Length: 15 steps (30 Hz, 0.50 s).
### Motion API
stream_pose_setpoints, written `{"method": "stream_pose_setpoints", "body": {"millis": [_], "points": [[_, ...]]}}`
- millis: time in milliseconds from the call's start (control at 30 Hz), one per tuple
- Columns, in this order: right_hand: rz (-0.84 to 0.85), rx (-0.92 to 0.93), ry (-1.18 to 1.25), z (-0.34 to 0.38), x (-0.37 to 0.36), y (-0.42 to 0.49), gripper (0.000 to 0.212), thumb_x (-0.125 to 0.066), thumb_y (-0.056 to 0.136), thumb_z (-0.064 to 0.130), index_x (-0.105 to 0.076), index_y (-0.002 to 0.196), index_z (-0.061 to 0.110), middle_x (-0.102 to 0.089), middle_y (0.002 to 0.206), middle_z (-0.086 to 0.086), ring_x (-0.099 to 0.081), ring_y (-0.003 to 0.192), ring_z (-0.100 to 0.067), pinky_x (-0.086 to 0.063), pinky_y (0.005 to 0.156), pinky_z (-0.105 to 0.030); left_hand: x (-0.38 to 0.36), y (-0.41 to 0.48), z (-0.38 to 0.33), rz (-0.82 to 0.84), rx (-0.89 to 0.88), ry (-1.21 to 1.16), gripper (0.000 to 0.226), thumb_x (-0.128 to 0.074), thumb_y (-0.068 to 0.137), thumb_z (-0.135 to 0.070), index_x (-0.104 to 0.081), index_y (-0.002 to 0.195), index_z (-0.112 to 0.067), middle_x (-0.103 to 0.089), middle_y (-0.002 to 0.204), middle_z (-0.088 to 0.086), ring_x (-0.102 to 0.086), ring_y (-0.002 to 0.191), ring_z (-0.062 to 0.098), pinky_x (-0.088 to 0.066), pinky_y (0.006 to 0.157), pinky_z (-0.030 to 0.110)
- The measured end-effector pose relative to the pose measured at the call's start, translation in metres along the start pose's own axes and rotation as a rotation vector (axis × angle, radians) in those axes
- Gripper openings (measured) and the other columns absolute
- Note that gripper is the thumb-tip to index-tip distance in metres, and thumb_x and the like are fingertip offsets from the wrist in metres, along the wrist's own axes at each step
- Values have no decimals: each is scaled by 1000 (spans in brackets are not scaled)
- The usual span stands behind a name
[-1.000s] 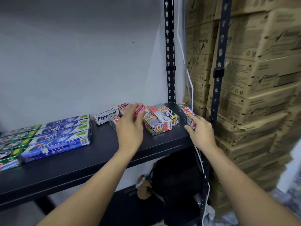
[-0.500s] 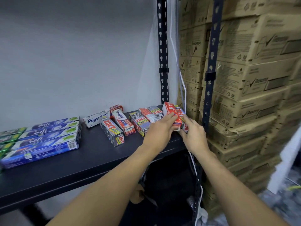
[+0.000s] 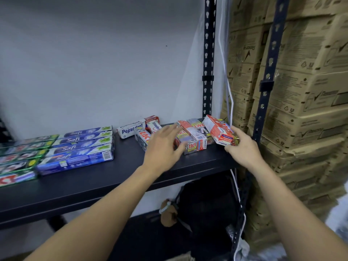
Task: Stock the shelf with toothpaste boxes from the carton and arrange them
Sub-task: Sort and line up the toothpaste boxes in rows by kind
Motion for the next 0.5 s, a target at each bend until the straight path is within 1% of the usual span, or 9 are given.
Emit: {"method": "stream_pose_setpoints", "body": {"millis": [67,100,133,200,267,333,367,433,500], "points": [[-26,45,42,15,2,-5,60,-68,84,13,-49,140,24,-60,118,5,-51,101,-9,-37,89,-22,6,-11,38,13,138,13,60,-51,93,-56,-51,143,-21,-44,153,1,-38,142,24,-32,115,44],[-55,85,22,23,2,-7,56,-67,85,15,-51,139,22,-57,116,6,-50,103,-9,-36,89,-22,8,-18,54,26,205,11,63,-53,93,-58,-50,144,-21,-41,156,1,-36,143,24,-33,115,45],[-103,139,-28,33,3,-8,54,-66,85,18,-53,137,19,-56,119,5,-51,108,-12,-37,93,-24,8,-25,68,51,260,1,65,-54,92,-58,-48,145,-22,-38,157,3,-36,143,25,-34,114,46],[-197,246,-150,53,-4,-11,53,-64,83,21,-55,135,16,-53,135,-2,-46,126,-22,-35,108,-33,3,-36,86,127,321,-46,63,-57,93,-56,-47,146,-24,-34,159,3,-37,143,26,-36,112,43],[-215,390,-200,80,-24,-19,48,-62,82,18,-59,130,12,-53,137,-4,-42,130,-25,-31,113,-38,-1,-44,91,178,338,-94,59,-58,94,-52,-46,147,-26,-32,160,2,-40,141,29,-37,110,42],[-160,560,-253,112,-56,-31,43,-59,82,19,-62,124,11,-58,131,-5,-46,126,-26,-34,111,-39,2,-48,90,186,332,-105,57,-58,95,-50,-46,146,-28,-32,160,1,-41,139,32,-37,110,43],[-107,614,-297,125,-75,-35,42,-58,84,19,-61,125,11,-59,130,-5,-46,126,-26,-34,110,-40,4,-50,90,183,325,-109,57,-59,94,-50,-46,146,-29,-33,160,1,-42,138,33,-38,110,45],[43,653,-421,140,-116,-37,45,-54,87,19,-57,132,12,-55,136,-5,-41,132,-25,-29,115,-41,9,-55,89,179,313,-143,57,-62,93,-50,-48,144,-32,-36,158,0,-44,137,33,-39,110,46],[204,627,-544,144,-152,-37,51,-51,90,19,-48,140,12,-46,146,-5,-31,139,-26,-20,119,-41,13,-62,91,189,307,-194,58,-64,90,-51,-50,143,-32,-38,157,-1,-45,137,28,-39,111,44]]}}
Point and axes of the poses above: each hand's wrist, its own y-axis towards the middle knuckle, its own x-axis out of the back of the hand, z = x × y, the point moved 10 cm from there along y, towards the middle knuckle
